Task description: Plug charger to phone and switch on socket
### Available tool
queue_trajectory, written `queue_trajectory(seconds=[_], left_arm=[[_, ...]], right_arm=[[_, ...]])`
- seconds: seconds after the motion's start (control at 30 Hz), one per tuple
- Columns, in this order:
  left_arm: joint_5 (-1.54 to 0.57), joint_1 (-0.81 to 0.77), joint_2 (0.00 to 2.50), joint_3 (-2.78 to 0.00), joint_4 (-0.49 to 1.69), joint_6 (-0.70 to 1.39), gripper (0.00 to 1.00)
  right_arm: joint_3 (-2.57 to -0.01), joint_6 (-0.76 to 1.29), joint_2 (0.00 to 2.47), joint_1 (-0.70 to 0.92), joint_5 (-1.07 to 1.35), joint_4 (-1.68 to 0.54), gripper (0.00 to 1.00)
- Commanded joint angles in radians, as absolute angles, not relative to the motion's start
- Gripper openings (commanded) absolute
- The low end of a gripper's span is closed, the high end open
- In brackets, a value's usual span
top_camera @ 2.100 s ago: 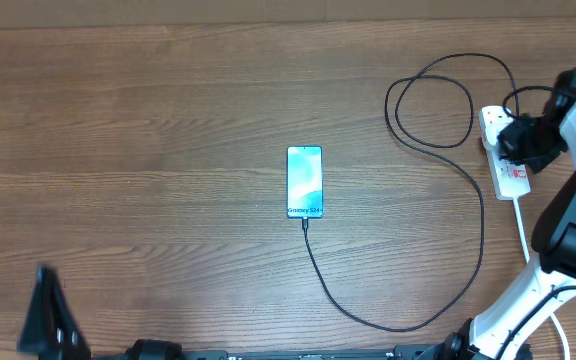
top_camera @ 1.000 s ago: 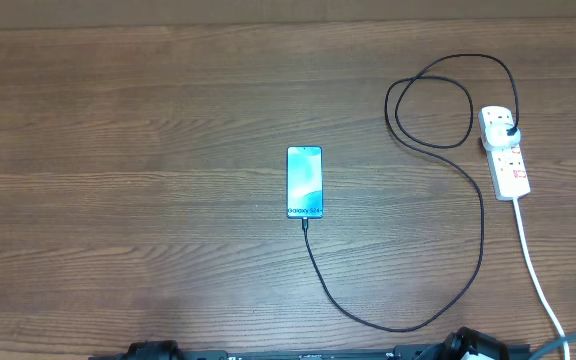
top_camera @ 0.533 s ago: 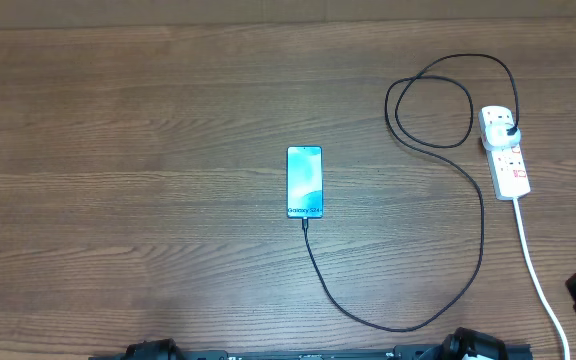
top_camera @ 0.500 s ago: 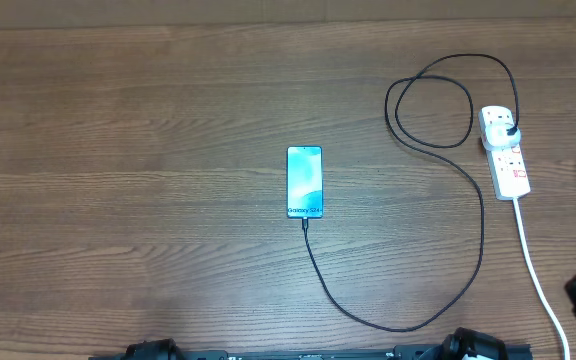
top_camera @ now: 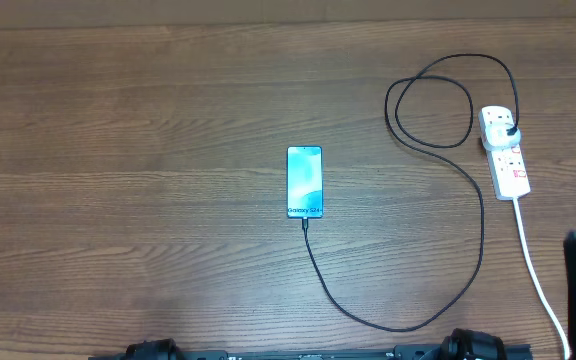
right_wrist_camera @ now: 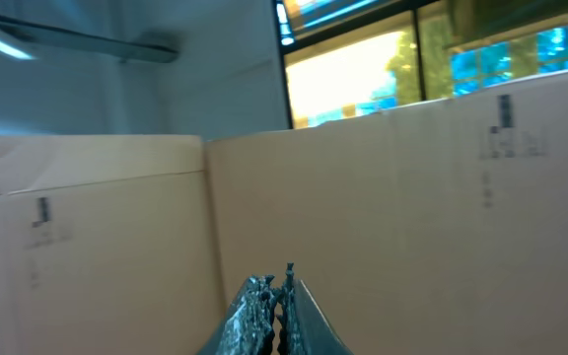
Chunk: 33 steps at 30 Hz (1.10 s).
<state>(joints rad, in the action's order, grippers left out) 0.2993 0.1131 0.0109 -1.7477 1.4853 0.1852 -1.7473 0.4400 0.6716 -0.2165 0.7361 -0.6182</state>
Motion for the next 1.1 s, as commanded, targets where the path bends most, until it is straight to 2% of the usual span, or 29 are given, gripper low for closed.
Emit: queue_trajectory(seconds=[0.0,0.5,0.73,0.87,1.07], left_arm=[[0.224,0.112,0.006,-1.620,1.412,0.187,1.00],[-0.069,0.113,0.006,-0.764,0.623,0.187,1.00],[-0.087,0.113,0.006,-0.386,0.267,0.188,1.00],[-0.088,0.113,0.006,-0.239,0.123,0.188,1.00],[-0.088,0.113,0.006,-0.121,0.052,0.188,1.00]], right_arm=[[-1.747,0.393,0.594,-0.166,0.746,-0.614,0.08],[-1.748,0.384,0.411,-0.130,0.746,-0.546,0.08],[-1.748,0.384,0.379,-0.130,0.746,-0.501,0.08],[-1.747,0.384,0.347,-0.141,0.746,-0.489,0.08],[-1.736,0.384,0.280,-0.148,0.746,-0.482,0.08]])
